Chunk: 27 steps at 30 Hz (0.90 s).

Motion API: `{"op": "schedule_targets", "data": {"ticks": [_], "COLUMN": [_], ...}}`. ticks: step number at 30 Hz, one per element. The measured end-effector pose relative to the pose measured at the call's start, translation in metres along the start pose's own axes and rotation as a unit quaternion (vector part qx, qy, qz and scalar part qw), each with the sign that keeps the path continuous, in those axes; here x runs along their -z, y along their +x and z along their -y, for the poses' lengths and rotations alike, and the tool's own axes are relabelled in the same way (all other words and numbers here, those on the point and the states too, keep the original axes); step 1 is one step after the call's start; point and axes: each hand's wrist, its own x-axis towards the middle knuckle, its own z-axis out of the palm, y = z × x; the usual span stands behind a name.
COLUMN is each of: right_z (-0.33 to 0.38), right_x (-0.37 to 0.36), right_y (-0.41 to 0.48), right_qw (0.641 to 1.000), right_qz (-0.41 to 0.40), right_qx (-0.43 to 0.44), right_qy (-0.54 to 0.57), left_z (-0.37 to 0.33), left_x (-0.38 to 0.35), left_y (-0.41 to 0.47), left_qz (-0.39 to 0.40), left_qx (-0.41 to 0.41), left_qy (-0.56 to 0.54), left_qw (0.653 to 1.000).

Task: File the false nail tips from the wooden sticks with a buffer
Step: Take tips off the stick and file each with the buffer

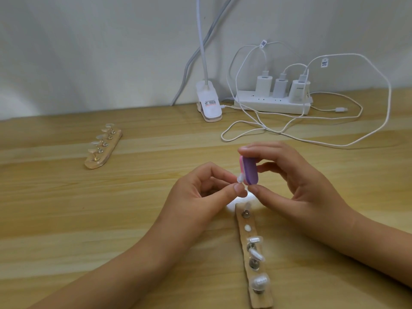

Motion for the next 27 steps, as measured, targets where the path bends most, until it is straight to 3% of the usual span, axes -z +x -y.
{"op": "schedule_targets", "data": {"ticks": [5,10,14,21,27], "right_z": [0.0001,-0.0018,-0.0010,-0.0010,-0.0022], "right_x": [0.0043,0.0013,0.0015,0.0024,0.0034], "right_y": [0.0008,-0.0003,-0.0007,-0.0017,-0.0020], "right_qw": [0.999,0.999,0.996,1.000,1.000], "right_qz": [-0.037,0.009,-0.001,-0.020,-0.006], "right_qx": [-0.001,0.007,-0.004,-0.004,-0.013], "right_qy": [0.040,0.050,0.084,-0.003,-0.010], "left_z": [-0.0001,0.0005,0.0007,0.0006,0.0012], "left_x": [0.0005,0.0002,0.0001,0.0009,0.0011], "left_y": [-0.0004,0.0001,-0.0003,-0.0002,0.0000], "left_qz": [0.001,-0.001,0.001,0.001,0.000], "left_qx": [-0.004,-0.011,-0.008,-0.011,-0.013], "left_qy": [0.004,-0.007,-0.005,0.011,0.020], "left_qw": [1.000,1.000,1.000,1.000,1.000]}}
